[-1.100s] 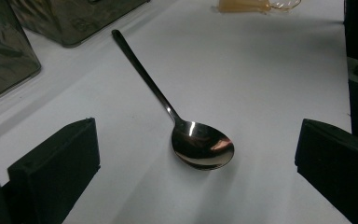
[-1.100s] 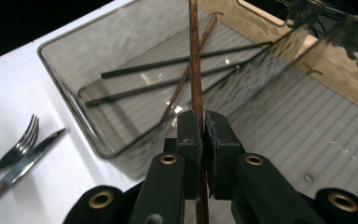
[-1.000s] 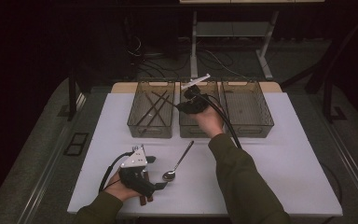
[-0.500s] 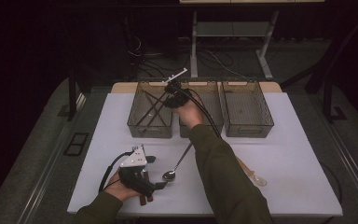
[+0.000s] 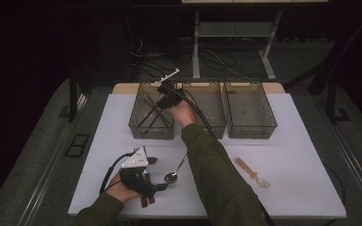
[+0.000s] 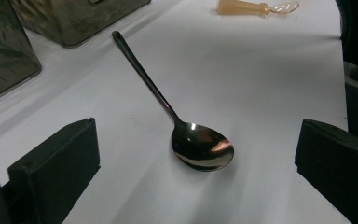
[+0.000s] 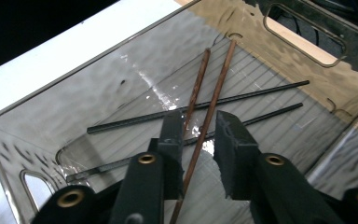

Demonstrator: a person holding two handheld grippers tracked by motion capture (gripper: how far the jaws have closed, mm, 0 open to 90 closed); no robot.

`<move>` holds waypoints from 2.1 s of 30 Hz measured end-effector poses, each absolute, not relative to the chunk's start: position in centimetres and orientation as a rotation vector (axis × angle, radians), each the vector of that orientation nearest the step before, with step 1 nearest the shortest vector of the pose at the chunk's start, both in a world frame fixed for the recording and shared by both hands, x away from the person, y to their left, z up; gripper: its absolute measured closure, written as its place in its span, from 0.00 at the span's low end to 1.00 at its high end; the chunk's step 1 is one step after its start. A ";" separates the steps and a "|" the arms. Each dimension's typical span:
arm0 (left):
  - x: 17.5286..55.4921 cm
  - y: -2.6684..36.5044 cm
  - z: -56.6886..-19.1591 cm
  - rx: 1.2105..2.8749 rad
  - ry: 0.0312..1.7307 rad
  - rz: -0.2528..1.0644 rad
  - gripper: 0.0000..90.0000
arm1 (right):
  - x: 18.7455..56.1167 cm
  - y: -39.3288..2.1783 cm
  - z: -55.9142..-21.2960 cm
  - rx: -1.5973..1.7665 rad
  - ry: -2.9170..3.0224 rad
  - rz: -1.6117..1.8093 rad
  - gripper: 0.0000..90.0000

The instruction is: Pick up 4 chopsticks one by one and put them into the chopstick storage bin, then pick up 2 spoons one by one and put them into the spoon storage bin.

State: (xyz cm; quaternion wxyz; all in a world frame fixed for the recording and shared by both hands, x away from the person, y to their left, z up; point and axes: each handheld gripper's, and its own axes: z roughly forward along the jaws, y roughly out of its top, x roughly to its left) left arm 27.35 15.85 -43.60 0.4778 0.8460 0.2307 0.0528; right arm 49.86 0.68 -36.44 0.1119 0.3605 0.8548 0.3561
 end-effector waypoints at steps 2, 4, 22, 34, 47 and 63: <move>27.4 15.8 -43.6 2.067 0.561 0.131 0.00 | 49.7 0.4 -36.2 1.056 2.515 1.051 0.74; 27.3 15.8 -43.6 2.064 0.566 0.128 0.00 | 49.5 0.2 -35.9 1.048 2.527 1.061 0.71; 27.4 15.7 -43.7 2.068 0.572 0.136 0.00 | 45.6 -6.0 -34.1 0.987 2.549 1.218 0.47; 27.3 15.6 -43.8 2.072 0.584 0.136 0.00 | 42.8 -10.2 -33.9 0.968 2.519 1.270 0.39; 27.3 15.6 -43.8 2.083 0.587 0.140 0.00 | 40.0 -13.8 -34.3 0.931 2.506 1.305 0.36; 27.4 15.8 -43.8 2.097 0.588 0.148 0.00 | 37.1 -19.1 -36.3 0.988 2.476 1.313 0.36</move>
